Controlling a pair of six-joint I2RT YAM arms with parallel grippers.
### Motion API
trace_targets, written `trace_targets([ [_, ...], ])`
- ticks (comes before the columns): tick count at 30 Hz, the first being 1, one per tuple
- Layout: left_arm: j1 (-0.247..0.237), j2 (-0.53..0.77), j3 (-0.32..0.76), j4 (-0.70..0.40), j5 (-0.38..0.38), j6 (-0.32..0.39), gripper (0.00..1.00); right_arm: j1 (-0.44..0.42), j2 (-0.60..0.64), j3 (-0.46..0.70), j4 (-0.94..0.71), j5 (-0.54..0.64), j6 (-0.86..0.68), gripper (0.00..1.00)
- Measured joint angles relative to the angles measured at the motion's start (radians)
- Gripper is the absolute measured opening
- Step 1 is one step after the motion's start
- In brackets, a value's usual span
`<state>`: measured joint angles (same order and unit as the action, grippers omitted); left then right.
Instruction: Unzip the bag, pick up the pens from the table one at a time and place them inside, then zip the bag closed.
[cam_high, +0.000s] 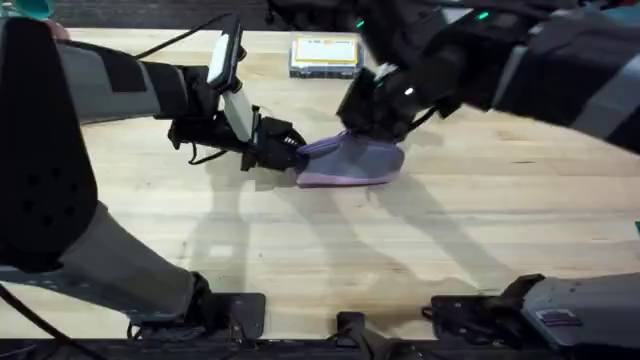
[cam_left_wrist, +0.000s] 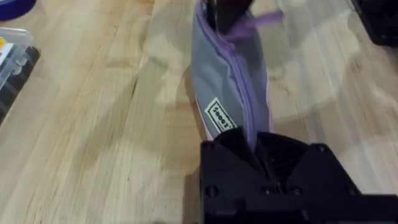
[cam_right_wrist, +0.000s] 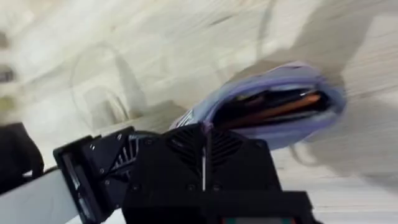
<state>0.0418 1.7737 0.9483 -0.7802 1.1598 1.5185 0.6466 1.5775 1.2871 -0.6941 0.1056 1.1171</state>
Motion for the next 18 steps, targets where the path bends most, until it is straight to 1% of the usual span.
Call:
trace_targets([
  [3, 0.0, 0.0, 0.001, -0.001, 0.004, 0.0, 0.044, -0.064, -0.016, 0.0, -0.023, -0.021, -0.017, 0.029],
  [9, -0.004, 0.0, 0.001, -0.001, 0.004, 0.0, 0.044, -0.225, -0.054, -0.001, -0.108, -0.055, -0.041, 0.03],
  [16, -0.02, 0.0, 0.001, -0.001, 0.025, 0.0, 0.043, -0.394, -0.055, -0.003, -0.193, -0.142, -0.111, 0.029],
  [18, -0.02, 0.0, 0.001, -0.006, 0.01, 0.0, 0.043, -0.448, -0.056, -0.002, -0.203, -0.108, -0.14, 0.029],
])
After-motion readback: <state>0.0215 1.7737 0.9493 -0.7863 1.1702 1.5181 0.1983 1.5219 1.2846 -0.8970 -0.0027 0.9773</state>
